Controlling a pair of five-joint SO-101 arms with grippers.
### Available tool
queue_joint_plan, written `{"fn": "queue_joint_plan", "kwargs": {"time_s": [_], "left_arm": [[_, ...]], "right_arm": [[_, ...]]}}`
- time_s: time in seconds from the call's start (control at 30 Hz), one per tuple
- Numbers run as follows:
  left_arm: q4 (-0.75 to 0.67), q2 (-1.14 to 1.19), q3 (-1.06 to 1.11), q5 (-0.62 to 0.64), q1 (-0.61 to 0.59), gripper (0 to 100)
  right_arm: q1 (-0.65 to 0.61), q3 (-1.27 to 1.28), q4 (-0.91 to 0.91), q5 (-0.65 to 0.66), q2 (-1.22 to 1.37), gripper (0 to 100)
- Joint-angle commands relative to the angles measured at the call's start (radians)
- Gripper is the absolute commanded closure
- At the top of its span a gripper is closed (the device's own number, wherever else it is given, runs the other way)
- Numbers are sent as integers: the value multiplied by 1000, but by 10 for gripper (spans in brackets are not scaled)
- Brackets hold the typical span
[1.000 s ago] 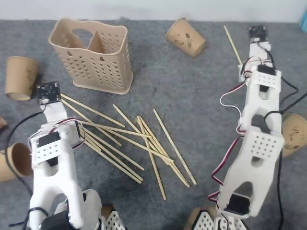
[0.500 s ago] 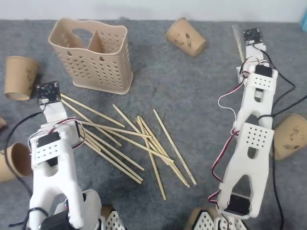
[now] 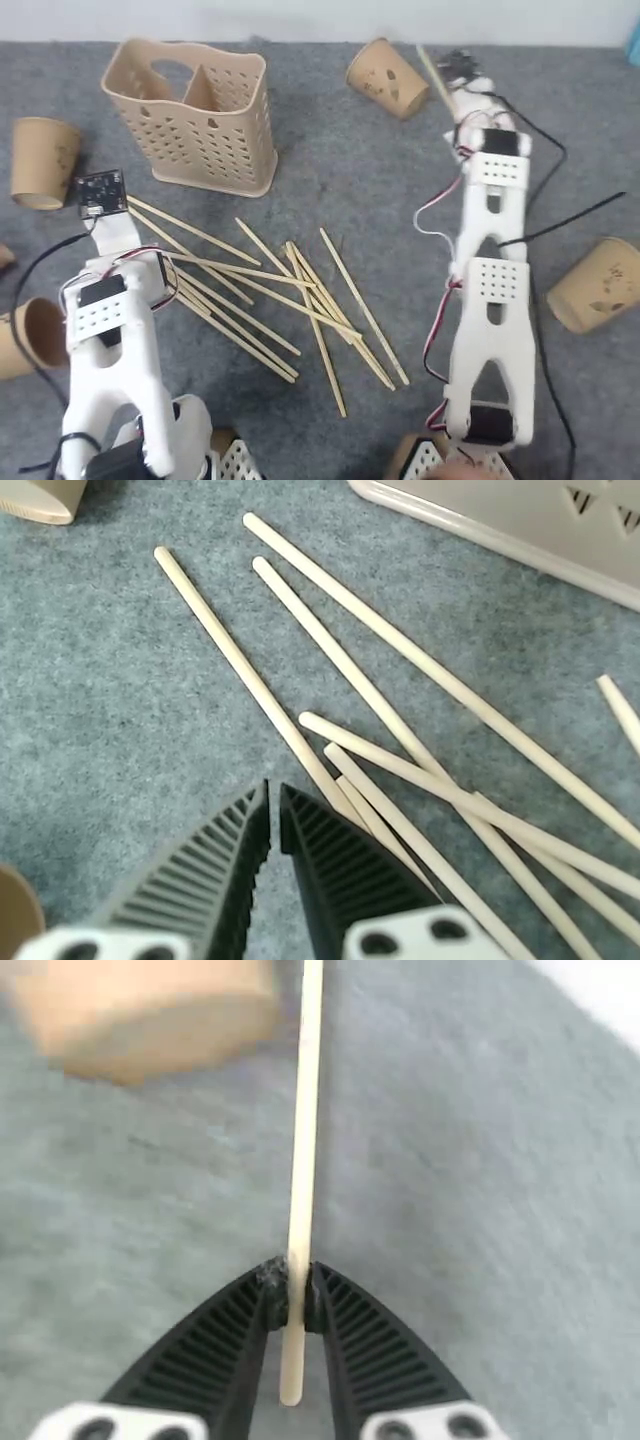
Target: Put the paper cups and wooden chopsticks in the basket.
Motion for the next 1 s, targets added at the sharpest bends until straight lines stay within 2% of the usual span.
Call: {"fn": "queue_joint_plan", "kwargs": {"time_s": [0.0, 0.3, 0.6, 0.97], "left_arm": [[-21, -41, -4, -8, 3, 987], [-23, -41, -4, -9, 21, 987], [-23, -41, -4, -9, 21, 987], [-25, -41, -4, -9, 20, 987]], "right_arm": [[-36, -61, 47, 51, -35, 991], [-45, -61, 163, 121, -58, 990], [-53, -60, 326, 121, -196, 990], [-107, -61, 593, 29, -343, 990]]}}
